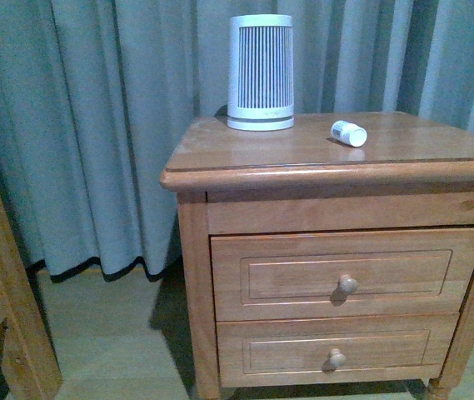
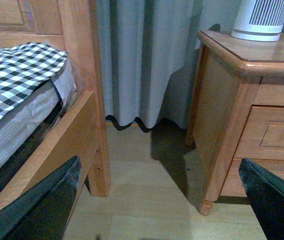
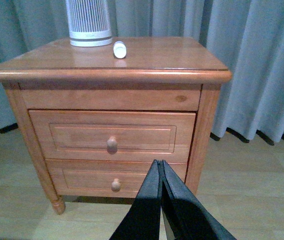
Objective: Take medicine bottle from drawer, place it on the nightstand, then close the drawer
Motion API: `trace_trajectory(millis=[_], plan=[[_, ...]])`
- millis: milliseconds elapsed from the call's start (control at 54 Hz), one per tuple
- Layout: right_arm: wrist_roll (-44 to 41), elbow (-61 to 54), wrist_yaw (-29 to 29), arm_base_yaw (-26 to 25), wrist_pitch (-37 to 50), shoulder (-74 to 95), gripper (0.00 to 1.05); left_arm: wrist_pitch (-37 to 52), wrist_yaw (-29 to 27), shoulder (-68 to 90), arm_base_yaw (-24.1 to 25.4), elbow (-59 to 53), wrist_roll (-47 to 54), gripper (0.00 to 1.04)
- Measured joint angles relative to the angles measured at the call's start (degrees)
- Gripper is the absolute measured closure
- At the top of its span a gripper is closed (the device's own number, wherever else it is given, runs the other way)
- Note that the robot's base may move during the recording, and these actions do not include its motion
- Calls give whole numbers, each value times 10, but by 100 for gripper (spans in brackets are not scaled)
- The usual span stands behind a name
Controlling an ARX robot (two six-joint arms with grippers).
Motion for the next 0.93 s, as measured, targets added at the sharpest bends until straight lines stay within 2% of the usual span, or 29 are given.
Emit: trace_trajectory(millis=[426,833,889,926], plan=[[-1,-4,0,0,1,-9,101,0,0,0,0,0,0,7],[-2,-4,0,0,1,-9,26,0,0,0,0,0,0,7],[-2,-4,0,0,1,-9,11,0,0,0,0,0,0,7],[-1,-4,0,0,1,-9,5,0,0,0,0,0,0,7]])
